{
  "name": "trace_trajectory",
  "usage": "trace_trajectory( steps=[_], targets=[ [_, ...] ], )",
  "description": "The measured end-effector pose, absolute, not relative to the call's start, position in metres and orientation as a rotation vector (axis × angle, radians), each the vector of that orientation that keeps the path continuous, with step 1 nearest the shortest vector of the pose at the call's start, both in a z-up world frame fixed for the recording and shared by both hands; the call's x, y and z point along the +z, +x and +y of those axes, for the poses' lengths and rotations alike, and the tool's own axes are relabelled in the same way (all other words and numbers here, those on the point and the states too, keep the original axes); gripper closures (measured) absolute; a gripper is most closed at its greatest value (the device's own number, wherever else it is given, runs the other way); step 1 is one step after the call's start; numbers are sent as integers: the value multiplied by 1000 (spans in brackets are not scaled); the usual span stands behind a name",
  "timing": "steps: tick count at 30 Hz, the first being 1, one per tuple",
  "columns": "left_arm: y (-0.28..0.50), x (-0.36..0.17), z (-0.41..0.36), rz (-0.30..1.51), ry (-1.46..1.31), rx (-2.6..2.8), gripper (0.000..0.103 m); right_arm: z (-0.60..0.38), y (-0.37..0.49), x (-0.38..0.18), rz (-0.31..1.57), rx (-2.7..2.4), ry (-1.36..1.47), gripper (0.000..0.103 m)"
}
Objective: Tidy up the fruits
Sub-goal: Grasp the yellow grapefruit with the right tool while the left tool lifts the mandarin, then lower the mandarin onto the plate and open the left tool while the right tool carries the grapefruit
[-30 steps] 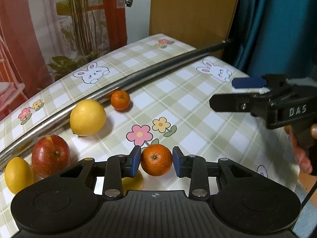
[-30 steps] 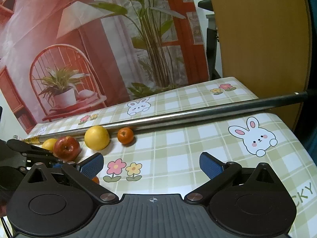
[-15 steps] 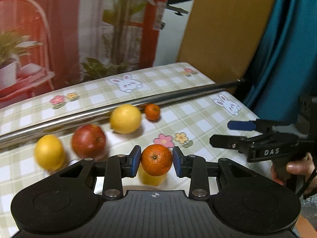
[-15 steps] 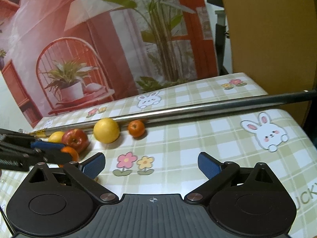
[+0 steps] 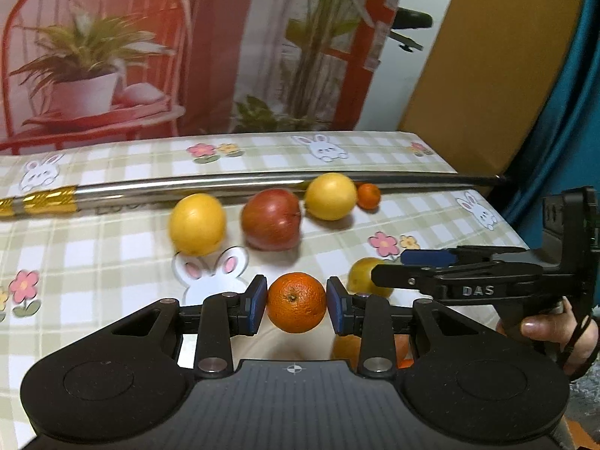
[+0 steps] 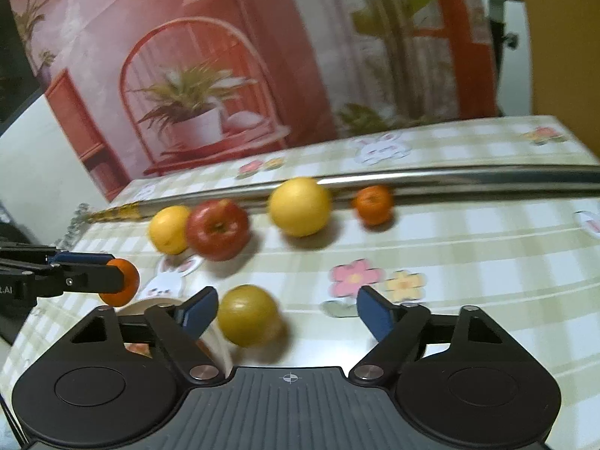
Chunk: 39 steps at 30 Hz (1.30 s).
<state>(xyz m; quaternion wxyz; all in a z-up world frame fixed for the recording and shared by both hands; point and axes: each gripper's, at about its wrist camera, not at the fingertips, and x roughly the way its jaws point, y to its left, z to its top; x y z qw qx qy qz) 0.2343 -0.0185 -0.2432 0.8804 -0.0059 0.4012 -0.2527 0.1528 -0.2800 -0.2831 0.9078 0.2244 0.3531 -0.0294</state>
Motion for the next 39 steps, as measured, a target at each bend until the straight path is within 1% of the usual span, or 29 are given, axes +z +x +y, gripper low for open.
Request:
trace_trajectory(
  steps=[2,7,10,21,39],
  targets=[
    [232,-244,-11,836,-25,-518,66,-275,162,-288,746,-52,476,34],
    [228,-251,0,844,-39,-503,66,-273,172,-300,776,-47,544,52],
    [227,-256,6,853,-46,-495,66,-273,172,-305,780,-39,578,59],
    [225,-264,11,858,-54,-489,66,-274,164,-302,764,-78,585,60],
    [228,-284,-8,910,30,-503,66,-274,144,-291,721,-95,554,60]
  ],
)
